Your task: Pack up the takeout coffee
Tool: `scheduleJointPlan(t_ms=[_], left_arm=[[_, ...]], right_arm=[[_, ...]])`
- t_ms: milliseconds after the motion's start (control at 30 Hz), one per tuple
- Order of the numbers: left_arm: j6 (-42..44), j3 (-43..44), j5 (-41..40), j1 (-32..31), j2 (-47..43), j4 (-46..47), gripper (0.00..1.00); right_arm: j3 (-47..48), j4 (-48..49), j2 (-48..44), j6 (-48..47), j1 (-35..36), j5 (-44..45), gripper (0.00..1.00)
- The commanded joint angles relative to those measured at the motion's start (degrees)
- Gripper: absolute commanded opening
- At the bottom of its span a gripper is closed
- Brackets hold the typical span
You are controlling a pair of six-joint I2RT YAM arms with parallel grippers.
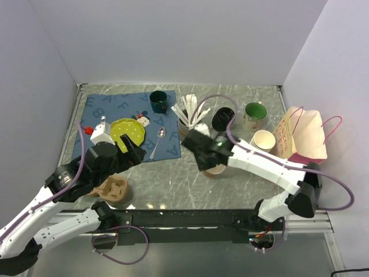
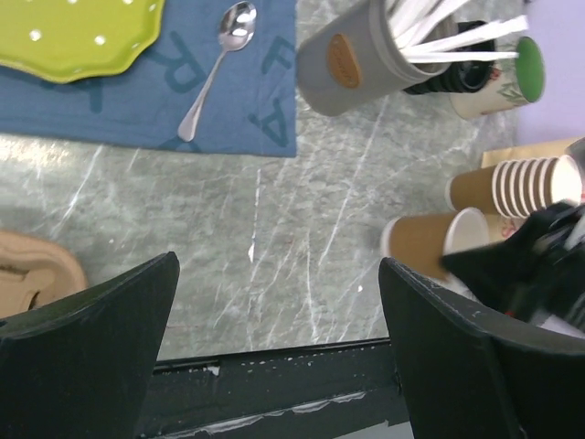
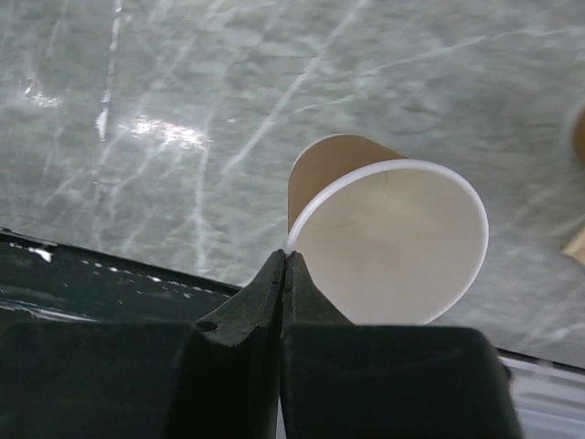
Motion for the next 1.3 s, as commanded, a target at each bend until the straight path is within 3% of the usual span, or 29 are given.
scheduleJointPlan(t_ms=[0, 233, 333, 700, 933, 1033, 1133, 1267], left_arm=[[-4.73, 0.35, -3.15, -0.16, 1.12, -3.61, 0.98], [-8.25, 2.81, -6.31, -0.16, 2.35, -8.35, 0.97], [-9.57, 3.42, -6.05, -0.16, 1.13, -9.24, 0.97], [-10.81, -1.05, -4.03, -0.16, -4.06, -7.13, 0.97], [-6.15, -1.41, -2.1, -0.16, -3.8, -4.85, 0.97], [-3.34, -0.1, -0.35, -0.16, -2.31, -3.79, 0.97], [0.79, 0.52, 4.65, -0.16, -1.52, -0.2, 0.97], [5.8, -0.18, 15.46, -0.16, -0.99, 6.31, 0.97]], right_arm=[[0.02, 5.77, 4.07, 10.72, 5.23, 4.52, 0.0], [-0.86, 7.96, 10.41, 13.55, 9.72, 4.61, 0.02], [-0.24, 7.96, 11.21, 14.07, 10.25, 4.35, 0.09], [1.95, 4.28, 8.57, 13.11, 10.25, 2.68, 0.3], [5.82, 0.94, 3.3, 11.09, 9.72, 2.76, 0.35], [6.7, -1.09, 0.84, 9.42, 6.74, 4.78, 0.36], [5.04, 0.13, -3.02, 5.57, -0.72, 5.58, 0.36], [1.17, 5.3, -8.2, -0.24, -15.48, 2.16, 0.37]])
